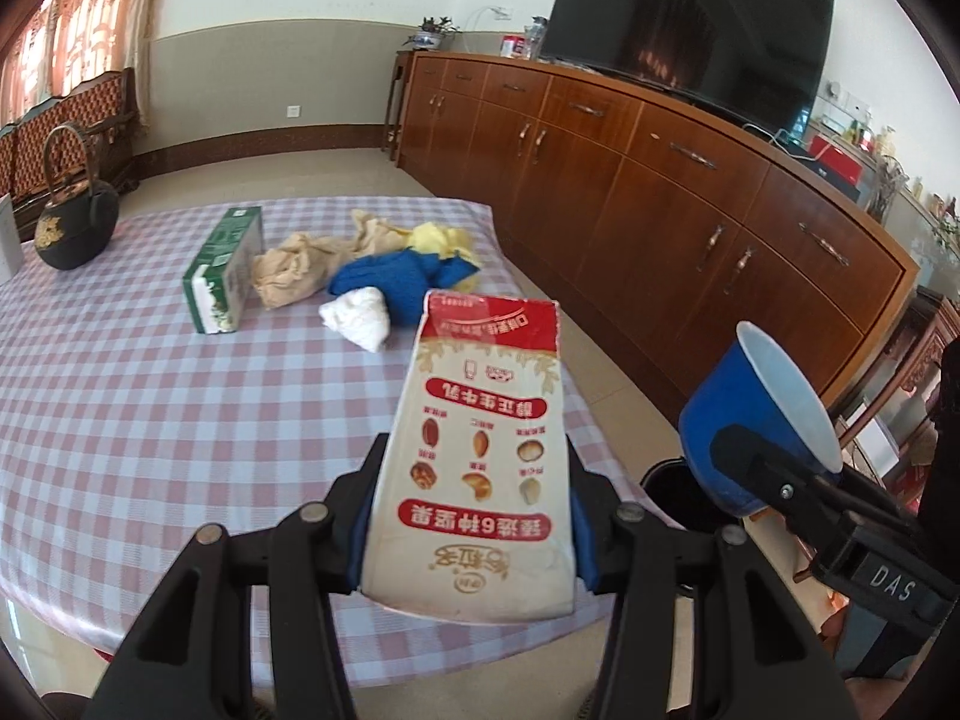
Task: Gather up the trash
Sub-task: 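Carry the carton and bowl over the black trash bin with both tools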
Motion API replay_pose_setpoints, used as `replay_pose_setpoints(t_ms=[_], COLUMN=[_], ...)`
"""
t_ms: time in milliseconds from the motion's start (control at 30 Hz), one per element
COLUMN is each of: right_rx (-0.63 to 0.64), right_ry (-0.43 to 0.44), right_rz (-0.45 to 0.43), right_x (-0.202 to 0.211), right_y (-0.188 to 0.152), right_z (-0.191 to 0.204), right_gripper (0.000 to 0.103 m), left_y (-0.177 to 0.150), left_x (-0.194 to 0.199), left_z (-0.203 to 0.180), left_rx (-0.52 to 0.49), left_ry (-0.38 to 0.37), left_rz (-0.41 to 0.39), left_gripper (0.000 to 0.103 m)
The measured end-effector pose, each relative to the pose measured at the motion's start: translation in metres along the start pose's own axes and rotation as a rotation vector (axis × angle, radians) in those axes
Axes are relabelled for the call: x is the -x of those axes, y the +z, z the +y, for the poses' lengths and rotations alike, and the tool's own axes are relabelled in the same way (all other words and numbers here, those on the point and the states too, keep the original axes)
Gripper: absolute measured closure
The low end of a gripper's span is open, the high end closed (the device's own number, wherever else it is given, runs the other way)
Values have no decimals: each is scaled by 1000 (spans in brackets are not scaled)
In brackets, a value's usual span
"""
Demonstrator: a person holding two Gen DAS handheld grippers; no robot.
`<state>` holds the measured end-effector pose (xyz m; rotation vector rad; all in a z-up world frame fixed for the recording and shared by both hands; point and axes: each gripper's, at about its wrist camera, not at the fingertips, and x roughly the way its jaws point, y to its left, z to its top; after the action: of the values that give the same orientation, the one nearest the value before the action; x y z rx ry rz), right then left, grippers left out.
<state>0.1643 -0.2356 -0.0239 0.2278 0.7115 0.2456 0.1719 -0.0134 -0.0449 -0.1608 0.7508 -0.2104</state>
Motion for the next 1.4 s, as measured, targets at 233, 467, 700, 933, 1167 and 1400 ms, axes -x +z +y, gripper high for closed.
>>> replay_pose_setpoints(t_ms=[233,467,700,933,1167,1400], right_rx=[-86,-164,-253,-330,-376,-415], right_ry=[-101,-203,-285,-321,-350,-350], right_rz=[-31,-48,-39,-5,73,180], right_x=[34,63,74,64,40,1], right_y=[-8,-21,-35,-41,-54,-67], right_z=[-65,-133,-203,-256,-294,-329], right_gripper=[24,24,24,24,24,24], left_y=[-4,-14,-22,-32,-51,-66], left_x=[-19,-39,-66,-99,-135,-174], left_z=[-62,-126,-176,-206,-224,-239], left_rx=[-78,-157,-194,-198,-199,-201], left_ry=[-98,-185,-243,-256,-254,-242], left_rz=[38,90,144,207,282,351], left_gripper=[51,51,51,51,51,51])
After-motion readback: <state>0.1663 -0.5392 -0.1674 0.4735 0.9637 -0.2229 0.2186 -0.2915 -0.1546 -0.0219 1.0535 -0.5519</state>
